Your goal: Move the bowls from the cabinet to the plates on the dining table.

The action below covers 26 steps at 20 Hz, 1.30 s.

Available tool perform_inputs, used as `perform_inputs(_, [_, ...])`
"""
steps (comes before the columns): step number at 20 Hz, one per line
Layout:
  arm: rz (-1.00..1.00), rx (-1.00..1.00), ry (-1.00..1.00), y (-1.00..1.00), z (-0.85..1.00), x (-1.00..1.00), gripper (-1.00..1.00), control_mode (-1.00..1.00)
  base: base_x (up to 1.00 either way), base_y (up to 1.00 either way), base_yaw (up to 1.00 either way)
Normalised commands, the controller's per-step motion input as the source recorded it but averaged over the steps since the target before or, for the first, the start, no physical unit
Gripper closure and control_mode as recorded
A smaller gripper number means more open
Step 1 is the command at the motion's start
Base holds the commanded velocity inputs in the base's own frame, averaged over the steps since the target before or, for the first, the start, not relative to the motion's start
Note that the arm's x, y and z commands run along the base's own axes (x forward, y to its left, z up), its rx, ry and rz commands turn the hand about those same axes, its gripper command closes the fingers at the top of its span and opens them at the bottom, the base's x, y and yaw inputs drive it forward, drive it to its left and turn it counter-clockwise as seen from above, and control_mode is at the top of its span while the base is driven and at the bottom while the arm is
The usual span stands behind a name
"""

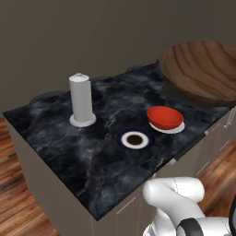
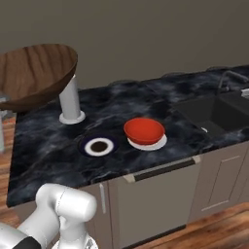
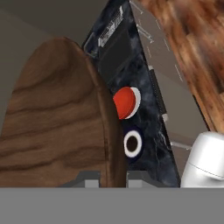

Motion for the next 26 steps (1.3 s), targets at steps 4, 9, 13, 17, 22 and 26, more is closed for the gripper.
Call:
perform_inputs(4, [0.06,0.0,0.0,-0.05,-0.08,0.24,1.0,-1.0,0.74,-0.12,0.18])
perform_inputs(9, [0.24,0.04,0.0,-0.18,-0.27,0.85,1.0,-1.0,0.0,0.0,0.0])
perform_inputs(13, [0.21,0.0,0.02,-0.06,-0.39,0.66,1.0,-1.0,0.0,0.0,0.0])
perform_inputs(17, [0.01,-0.14,-0.07,0.2,-0.4,0.21,1.0,-1.0,0.0,0.0,0.0])
perform_inputs(22, [-0.17,-0.19,-0.06,0.47,-0.22,0.12,1.0,-1.0,0.0,0.0,0.0])
perform_inputs(26, [-0.32,-0.01,0.0,0.45,-0.17,0.07,1.0,-1.0,0.0,0.0,0.0])
